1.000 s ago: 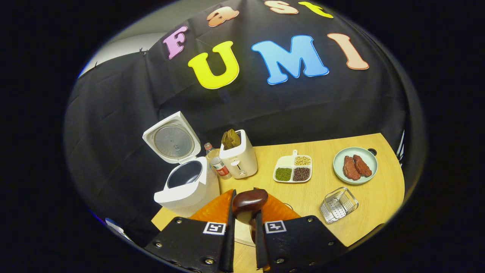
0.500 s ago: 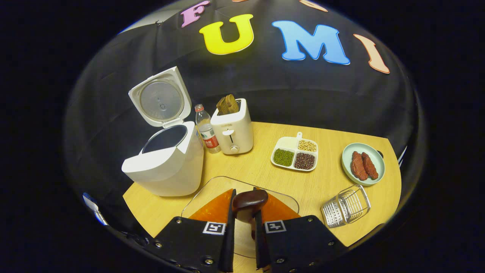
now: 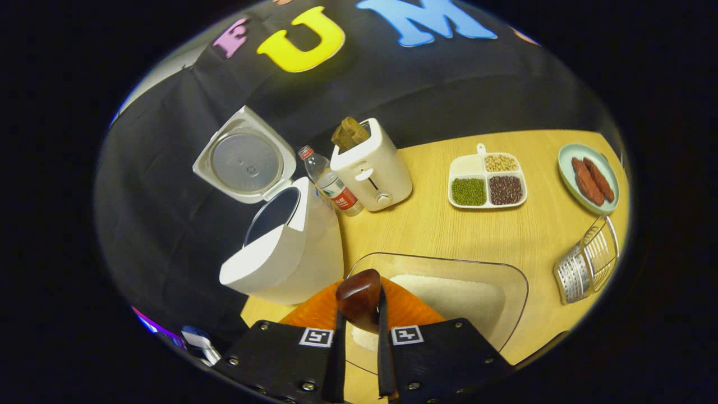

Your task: Close the left gripper, press the button to open the rice cooker; take a wooden spoon from the chopstick holder with the right hand, scoop a spoonful of rice and pour it into the rice cooker, then put the wooden spoon back into the chopstick holder.

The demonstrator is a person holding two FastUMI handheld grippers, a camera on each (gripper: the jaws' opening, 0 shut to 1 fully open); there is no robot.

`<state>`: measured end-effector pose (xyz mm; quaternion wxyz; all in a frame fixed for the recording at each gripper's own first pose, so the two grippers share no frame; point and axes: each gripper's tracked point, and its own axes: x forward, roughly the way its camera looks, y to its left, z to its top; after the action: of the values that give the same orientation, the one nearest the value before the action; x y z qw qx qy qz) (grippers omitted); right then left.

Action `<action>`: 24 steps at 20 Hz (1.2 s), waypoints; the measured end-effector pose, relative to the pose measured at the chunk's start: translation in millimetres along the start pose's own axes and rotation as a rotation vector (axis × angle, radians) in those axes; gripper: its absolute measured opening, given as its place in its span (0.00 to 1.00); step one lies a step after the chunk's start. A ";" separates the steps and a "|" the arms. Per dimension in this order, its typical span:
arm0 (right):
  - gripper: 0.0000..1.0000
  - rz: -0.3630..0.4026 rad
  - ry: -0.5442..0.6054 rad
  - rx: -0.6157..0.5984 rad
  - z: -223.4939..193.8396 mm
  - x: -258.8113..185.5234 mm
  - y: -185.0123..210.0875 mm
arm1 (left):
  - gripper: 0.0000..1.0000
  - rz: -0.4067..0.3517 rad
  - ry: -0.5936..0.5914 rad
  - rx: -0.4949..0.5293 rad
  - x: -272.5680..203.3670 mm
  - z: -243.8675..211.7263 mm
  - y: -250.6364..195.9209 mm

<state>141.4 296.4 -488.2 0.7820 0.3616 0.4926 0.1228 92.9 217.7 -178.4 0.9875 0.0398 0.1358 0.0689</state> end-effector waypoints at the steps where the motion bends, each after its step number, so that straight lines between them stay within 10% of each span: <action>1: 0.23 0.018 -0.003 0.065 5.0 0.7 -6.0 | 0.92 0.006 0.004 0.005 1.3 1.5 1.1; 6: 0.23 0.121 -0.051 0.358 33.0 -4.7 -31.4 | 0.92 0.019 0.009 0.045 0.3 6.6 -2.6; 24: 0.23 0.372 -0.143 0.629 107.9 -65.5 27.7 | 0.94 0.024 0.004 0.056 8.5 15.4 -2.2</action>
<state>206.9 232.1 -397.2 0.6296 0.6752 0.3761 0.0799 105.5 215.8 -166.0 0.9849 0.0691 0.1393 0.0767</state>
